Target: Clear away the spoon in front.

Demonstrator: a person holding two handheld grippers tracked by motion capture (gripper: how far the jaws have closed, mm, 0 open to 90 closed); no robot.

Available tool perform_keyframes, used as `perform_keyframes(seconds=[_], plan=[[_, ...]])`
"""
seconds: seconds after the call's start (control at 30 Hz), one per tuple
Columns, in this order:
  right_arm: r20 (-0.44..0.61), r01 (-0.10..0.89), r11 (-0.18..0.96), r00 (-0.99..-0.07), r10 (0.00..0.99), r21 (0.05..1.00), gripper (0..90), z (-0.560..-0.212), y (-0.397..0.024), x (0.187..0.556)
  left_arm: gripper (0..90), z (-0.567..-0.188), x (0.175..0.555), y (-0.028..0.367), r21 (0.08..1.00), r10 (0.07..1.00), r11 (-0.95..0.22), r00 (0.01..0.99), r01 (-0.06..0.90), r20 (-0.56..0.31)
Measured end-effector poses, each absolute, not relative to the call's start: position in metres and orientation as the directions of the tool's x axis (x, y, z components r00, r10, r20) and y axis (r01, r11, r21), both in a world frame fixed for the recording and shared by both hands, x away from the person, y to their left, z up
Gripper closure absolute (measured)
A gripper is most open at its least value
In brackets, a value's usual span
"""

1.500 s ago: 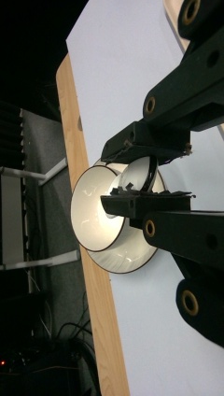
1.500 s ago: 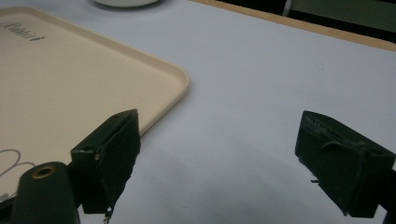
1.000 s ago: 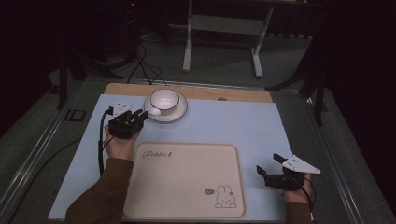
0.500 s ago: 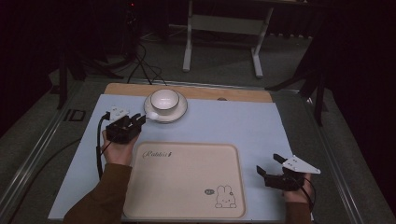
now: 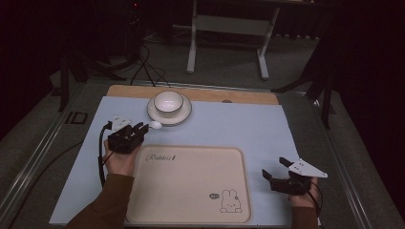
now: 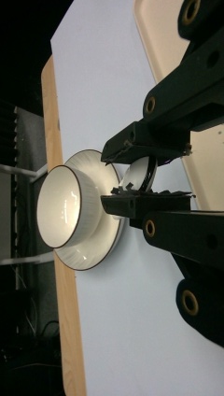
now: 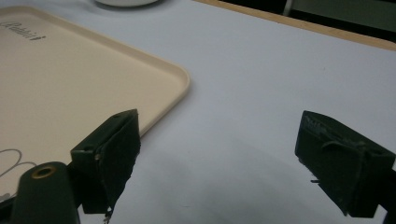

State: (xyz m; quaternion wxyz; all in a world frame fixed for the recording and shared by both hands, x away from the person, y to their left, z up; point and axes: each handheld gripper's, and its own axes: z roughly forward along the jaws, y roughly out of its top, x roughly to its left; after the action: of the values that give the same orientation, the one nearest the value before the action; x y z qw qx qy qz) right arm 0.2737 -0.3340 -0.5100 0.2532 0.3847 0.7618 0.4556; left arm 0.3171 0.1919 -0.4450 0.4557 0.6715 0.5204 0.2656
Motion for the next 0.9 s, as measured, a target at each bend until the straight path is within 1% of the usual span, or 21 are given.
perform_keyframes(seconds=[0.5,0.7,0.73,0.9], plan=[[-0.036,0.354,0.288,-0.575,0.817,0.89,13.9,-0.51,-0.334,0.273,74.7,-0.456,0.305,0.191,0.879,0.941,-0.053,0.317,0.474,-0.114],[-0.036,0.354,0.287,-0.574,0.818,0.89,13.8,-0.51,-0.334,0.274,74.7,-0.464,0.297,0.194,0.87,0.943,-0.045,0.308,0.491,-0.125],[-0.036,0.354,0.287,-0.574,0.818,0.89,13.8,-0.51,-0.334,0.274,74.7,-0.467,0.292,0.195,0.865,0.941,-0.031,0.307,0.501,-0.144],[-0.035,0.355,0.287,-0.574,0.818,0.89,13.9,-0.51,-0.334,0.273,74.7,-0.469,0.283,0.194,0.862,0.942,-0.035,0.304,0.505,-0.14]])
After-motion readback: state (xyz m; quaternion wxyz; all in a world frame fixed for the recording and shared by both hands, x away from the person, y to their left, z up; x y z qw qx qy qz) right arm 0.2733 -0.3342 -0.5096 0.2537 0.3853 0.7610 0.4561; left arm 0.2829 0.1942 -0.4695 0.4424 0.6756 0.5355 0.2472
